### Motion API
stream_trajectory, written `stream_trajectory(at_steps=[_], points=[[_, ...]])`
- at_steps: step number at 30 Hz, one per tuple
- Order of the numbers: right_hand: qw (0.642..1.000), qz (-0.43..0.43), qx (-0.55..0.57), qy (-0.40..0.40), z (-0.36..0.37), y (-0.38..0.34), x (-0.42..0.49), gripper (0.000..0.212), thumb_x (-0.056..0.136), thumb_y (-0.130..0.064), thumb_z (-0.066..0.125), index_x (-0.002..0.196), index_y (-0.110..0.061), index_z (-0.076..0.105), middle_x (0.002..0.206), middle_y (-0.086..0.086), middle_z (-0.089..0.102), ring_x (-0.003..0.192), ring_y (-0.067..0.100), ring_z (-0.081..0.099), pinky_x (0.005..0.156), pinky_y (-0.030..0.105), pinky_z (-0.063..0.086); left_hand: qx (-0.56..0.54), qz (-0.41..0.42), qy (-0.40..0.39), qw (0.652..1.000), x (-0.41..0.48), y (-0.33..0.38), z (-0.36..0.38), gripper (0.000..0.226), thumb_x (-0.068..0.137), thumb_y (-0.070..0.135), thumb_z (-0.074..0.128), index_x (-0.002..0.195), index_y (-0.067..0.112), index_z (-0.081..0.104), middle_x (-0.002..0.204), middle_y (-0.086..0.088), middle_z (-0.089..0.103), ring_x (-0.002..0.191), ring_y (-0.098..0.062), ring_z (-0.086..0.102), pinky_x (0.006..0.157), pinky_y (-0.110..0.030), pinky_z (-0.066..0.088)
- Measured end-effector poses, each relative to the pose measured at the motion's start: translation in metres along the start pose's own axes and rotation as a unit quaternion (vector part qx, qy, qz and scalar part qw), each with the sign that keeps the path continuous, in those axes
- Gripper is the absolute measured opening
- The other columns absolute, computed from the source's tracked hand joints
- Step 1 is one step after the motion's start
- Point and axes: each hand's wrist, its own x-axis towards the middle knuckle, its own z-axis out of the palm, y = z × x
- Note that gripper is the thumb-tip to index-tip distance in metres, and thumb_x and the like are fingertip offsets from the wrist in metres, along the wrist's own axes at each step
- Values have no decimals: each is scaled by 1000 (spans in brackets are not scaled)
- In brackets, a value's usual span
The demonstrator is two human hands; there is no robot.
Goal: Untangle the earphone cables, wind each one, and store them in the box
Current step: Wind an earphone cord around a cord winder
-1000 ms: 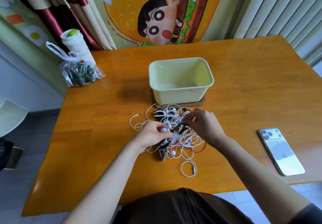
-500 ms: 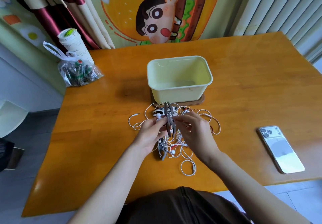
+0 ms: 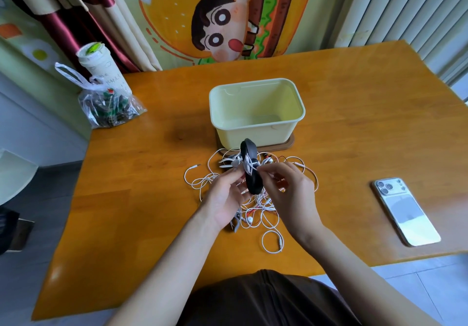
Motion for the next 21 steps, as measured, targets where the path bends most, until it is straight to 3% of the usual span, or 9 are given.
stream_trajectory(at_steps=[3,7,15,18,21], points=[[1000,12,21,2,0,-1,1,11,87,-13,65,90,-23,62,81,-13,63,78,-1,60,66,10,46,10,2,-2,1000,0,1,-1,29,82,20,58,107,6,63,91,-10,63,80,-18,58,79,-33,45],[1000,15,23,-11,0,0,2,11,86,-15,66,88,-25,62,81,-15,63,78,0,60,67,10,46,5,-8,-12,1000,-2,4,-1,20,91,20,52,100,10,67,87,-6,66,78,-15,58,72,-28,44],[996,43,72,-21,0,0,1,5,90,-15,61,89,-20,60,80,-10,62,71,4,59,63,12,45,-43,-17,-25,999,-9,7,1,23,97,16,45,102,7,65,84,-6,69,66,-13,65,67,-25,49],[997,33,58,-31,-2,2,1,7,89,-14,63,90,-21,61,83,-8,63,76,4,60,66,12,46,-49,-18,-15,999,-10,7,0,22,97,15,45,99,7,65,81,-6,70,65,-12,66,58,-23,53],[998,29,40,-41,-2,4,1,10,86,-15,67,90,-23,63,86,-7,65,80,4,61,68,14,49,-37,-23,-14,999,-14,6,1,23,98,15,43,101,7,65,80,-6,70,64,-12,65,59,-23,52]])
